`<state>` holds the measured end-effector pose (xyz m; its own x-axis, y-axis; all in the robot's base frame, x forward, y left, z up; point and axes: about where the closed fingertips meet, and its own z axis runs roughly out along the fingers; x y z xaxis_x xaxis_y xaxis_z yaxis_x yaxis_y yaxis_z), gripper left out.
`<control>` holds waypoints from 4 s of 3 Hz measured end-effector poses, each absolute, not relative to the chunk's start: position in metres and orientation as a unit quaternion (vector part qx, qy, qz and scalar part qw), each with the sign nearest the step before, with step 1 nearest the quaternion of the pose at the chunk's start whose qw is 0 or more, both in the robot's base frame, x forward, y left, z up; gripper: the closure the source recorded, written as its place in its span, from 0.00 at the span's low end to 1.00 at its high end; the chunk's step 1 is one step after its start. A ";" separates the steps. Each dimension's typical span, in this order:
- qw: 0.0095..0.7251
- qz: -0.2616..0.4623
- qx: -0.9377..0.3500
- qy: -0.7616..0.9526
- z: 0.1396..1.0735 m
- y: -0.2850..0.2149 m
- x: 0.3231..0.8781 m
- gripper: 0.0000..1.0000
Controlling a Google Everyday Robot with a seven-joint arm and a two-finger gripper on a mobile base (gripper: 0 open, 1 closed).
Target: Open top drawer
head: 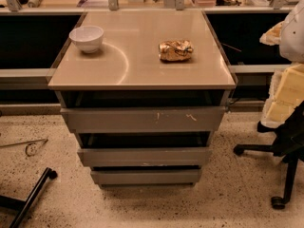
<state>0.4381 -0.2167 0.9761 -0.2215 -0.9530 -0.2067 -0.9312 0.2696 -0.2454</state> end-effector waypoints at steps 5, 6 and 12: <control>0.145 0.010 -0.641 0.754 0.863 -0.175 0.437 0.00; 0.150 0.052 -0.674 0.722 0.812 -0.146 0.427 0.00; 0.319 0.044 -0.725 0.608 0.691 -0.087 0.544 0.00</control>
Offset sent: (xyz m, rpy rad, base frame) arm 0.0085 0.0316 -0.1109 0.0104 0.0841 0.0652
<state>0.5442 -0.0875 0.6908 0.2556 -0.8549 -0.4514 -0.9108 -0.0564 -0.4090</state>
